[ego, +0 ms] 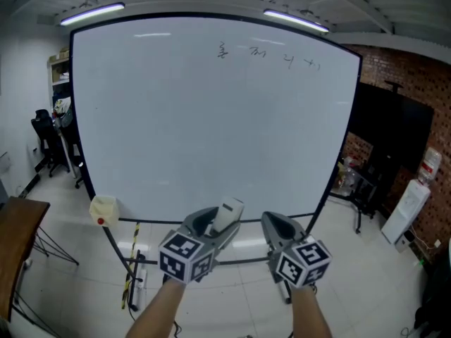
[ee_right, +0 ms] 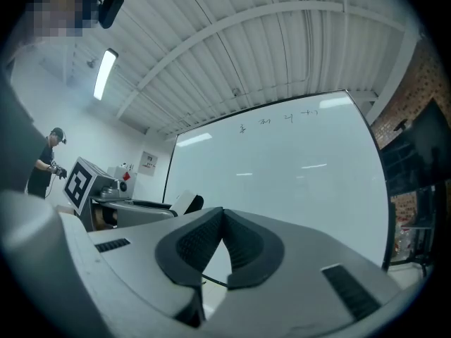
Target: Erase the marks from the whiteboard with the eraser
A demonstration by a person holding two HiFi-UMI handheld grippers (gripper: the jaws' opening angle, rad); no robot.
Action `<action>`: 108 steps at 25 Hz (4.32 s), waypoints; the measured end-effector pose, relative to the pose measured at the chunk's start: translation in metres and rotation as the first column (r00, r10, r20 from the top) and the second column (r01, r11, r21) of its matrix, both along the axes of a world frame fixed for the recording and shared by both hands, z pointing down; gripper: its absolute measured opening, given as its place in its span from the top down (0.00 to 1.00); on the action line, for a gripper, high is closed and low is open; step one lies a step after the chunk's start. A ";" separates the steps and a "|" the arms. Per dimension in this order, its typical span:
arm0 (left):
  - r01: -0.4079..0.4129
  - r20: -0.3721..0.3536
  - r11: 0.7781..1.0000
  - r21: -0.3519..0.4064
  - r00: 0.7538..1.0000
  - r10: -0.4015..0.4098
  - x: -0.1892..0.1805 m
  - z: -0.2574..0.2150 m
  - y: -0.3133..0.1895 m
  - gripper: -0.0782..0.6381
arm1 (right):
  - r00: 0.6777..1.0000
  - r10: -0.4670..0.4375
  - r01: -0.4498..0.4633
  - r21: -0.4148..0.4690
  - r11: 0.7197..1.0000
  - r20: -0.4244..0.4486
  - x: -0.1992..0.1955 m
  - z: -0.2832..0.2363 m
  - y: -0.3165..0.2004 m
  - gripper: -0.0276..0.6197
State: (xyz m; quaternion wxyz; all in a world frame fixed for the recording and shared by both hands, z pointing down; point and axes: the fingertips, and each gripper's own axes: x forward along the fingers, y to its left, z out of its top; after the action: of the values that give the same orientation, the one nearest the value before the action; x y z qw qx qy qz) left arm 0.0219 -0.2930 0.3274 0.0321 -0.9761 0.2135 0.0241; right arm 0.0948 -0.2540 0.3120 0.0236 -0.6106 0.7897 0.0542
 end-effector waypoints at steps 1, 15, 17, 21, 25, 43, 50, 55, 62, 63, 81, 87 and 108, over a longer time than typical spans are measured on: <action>0.011 0.000 1.000 0.002 1.000 -0.011 0.001 -0.001 -0.007 0.52 | 1.000 -0.011 0.011 0.003 1.000 0.001 0.002 -0.001 -0.009 0.96; 0.240 -0.041 0.967 0.079 0.970 -0.238 0.034 -0.040 -0.116 0.52 | 0.968 -0.249 0.251 0.062 0.966 -0.044 0.036 -0.033 -0.134 0.96; 0.267 -0.044 0.959 0.092 0.964 -0.264 0.035 -0.046 -0.127 0.52 | 0.961 -0.267 0.272 0.062 0.960 -0.075 0.039 -0.038 -0.148 0.96; 0.297 -0.064 0.950 0.097 0.954 -0.292 0.031 -0.057 -0.144 0.52 | 0.950 -0.296 0.303 0.063 0.951 -0.103 0.037 -0.047 -0.164 0.96; 0.287 -0.068 0.952 0.103 0.957 -0.281 0.033 -0.067 -0.160 0.52 | 0.952 -0.291 0.299 0.074 0.952 -0.096 0.036 -0.053 -0.176 0.96; 0.376 -0.074 0.821 0.430 0.921 -0.383 0.014 -0.249 -0.243 0.52 | 0.951 -0.263 0.291 0.187 0.938 -0.162 0.017 -0.152 -0.223 0.96; 0.413 -0.084 0.734 0.540 0.894 -0.441 0.016 -0.341 -0.258 0.52 | 0.949 -0.248 0.289 0.222 0.931 -0.196 0.018 -0.189 -0.231 0.96; 0.472 -0.090 0.685 0.554 0.853 -0.515 0.015 -0.392 -0.273 0.53 | 0.948 -0.222 0.275 0.237 0.932 -0.230 0.025 -0.191 -0.229 0.96; 0.552 -0.085 0.640 0.534 0.789 -0.609 0.019 -0.420 -0.288 0.53 | 0.947 -0.206 0.265 0.236 0.935 -0.247 0.037 -0.181 -0.224 0.96; 0.551 -0.081 0.637 0.539 0.787 -0.611 0.020 -0.418 -0.289 0.53 | 0.947 -0.204 0.263 0.237 0.935 -0.247 0.039 -0.181 -0.223 0.96; 0.439 0.040 0.654 0.616 0.811 -0.583 0.072 -0.349 -0.284 0.53 | 0.955 -0.211 0.256 0.225 0.940 -0.209 0.044 -0.162 -0.212 0.96; 0.416 0.079 0.632 0.654 0.793 -0.604 0.085 -0.329 -0.283 0.53 | 0.950 -0.232 0.275 0.213 0.938 -0.208 0.031 -0.154 -0.214 0.96; 0.556 -0.105 0.651 0.517 0.795 -0.597 0.001 -0.399 -0.302 0.53 | 0.963 -0.197 0.233 0.204 0.951 -0.183 0.037 -0.146 -0.221 0.96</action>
State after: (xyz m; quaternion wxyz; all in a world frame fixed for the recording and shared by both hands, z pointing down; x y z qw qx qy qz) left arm 0.0228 -0.5947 -0.0713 0.3099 -0.8103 0.4962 0.0332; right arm 0.1320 -0.4753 0.1660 0.0345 -0.5079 0.8398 0.1888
